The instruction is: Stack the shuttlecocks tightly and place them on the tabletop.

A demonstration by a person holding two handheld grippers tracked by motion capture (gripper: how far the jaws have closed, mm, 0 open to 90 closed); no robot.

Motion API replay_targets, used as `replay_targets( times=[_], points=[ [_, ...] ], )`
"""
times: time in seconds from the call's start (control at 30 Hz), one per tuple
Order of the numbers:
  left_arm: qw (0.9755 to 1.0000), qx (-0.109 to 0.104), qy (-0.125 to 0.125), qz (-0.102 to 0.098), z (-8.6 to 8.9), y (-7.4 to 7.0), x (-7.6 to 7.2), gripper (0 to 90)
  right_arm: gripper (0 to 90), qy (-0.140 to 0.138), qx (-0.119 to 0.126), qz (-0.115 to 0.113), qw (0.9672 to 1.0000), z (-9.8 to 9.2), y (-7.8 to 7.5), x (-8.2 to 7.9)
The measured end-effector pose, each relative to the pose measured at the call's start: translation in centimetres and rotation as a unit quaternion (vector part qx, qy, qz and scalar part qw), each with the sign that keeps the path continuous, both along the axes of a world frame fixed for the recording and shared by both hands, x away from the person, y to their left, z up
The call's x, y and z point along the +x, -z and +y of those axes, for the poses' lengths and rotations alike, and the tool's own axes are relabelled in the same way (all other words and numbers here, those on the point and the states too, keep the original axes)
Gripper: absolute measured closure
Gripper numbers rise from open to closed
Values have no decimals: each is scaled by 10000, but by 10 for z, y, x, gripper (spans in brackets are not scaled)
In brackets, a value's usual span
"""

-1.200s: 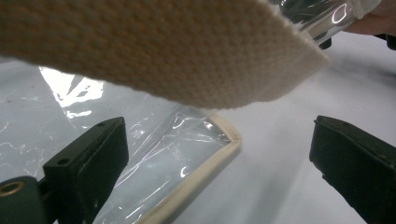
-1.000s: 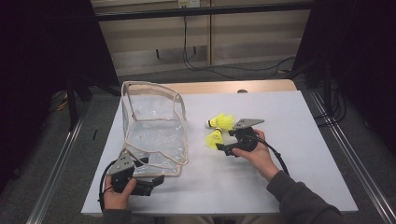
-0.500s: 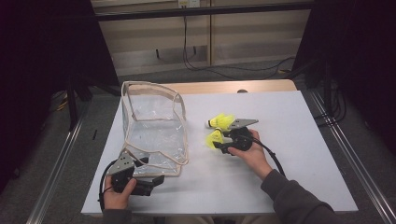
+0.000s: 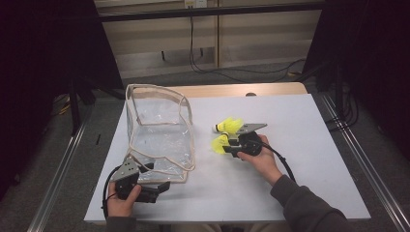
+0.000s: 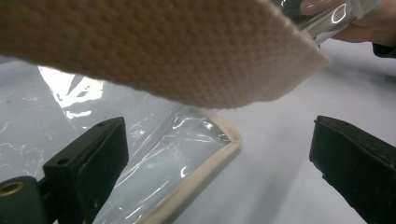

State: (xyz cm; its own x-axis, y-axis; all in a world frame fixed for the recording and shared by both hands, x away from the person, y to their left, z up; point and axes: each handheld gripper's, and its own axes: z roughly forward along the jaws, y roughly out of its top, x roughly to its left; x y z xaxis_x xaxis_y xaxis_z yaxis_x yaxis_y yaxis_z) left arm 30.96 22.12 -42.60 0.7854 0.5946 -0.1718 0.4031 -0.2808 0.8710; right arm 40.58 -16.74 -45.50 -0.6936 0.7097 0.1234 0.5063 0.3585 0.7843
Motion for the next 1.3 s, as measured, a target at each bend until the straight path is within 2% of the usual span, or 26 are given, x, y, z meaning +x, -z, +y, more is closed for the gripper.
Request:
replay_targets(
  times=[0.13, 0.4, 0.57, 0.73, 0.83, 0.9, 1.03, 1.3],
  points=[
    [10000, 2, 4, -2, 0, 0, 0, 44, 705, -74, 18, 0, 10000, -2, -2, -1],
    [10000, 4, 8, -8, 0, 0, 0, 45, 880, -207, 102, 97, 9997, -10, -3, -2],
    [10000, 11, 5, -9, 0, -1, 0, 44, 886, -293, 81, 84, 9995, -14, -6, -5],
    [10000, 13, 1, -11, 0, 0, 0, 44, 760, -226, 80, 69, 9997, -12, -5, -3],
    [10000, 10, 4, -9, 0, -1, 0, 44, 735, -189, 106, 85, 9997, -9, -2, -2],
    [10000, -6, 9, -11, 0, 0, 0, 44, 756, -182, 140, 80, 9997, -6, -1, -1],
    [10000, -21, 6, 2, 0, 0, 0, 45, 869, -170, 170, 73, 9997, -6, -1, 0],
    [10000, 2, -4, -5, 0, 0, 0, 45, 892, -257, 143, 22, 9996, -15, -7, -2]
  ],
)
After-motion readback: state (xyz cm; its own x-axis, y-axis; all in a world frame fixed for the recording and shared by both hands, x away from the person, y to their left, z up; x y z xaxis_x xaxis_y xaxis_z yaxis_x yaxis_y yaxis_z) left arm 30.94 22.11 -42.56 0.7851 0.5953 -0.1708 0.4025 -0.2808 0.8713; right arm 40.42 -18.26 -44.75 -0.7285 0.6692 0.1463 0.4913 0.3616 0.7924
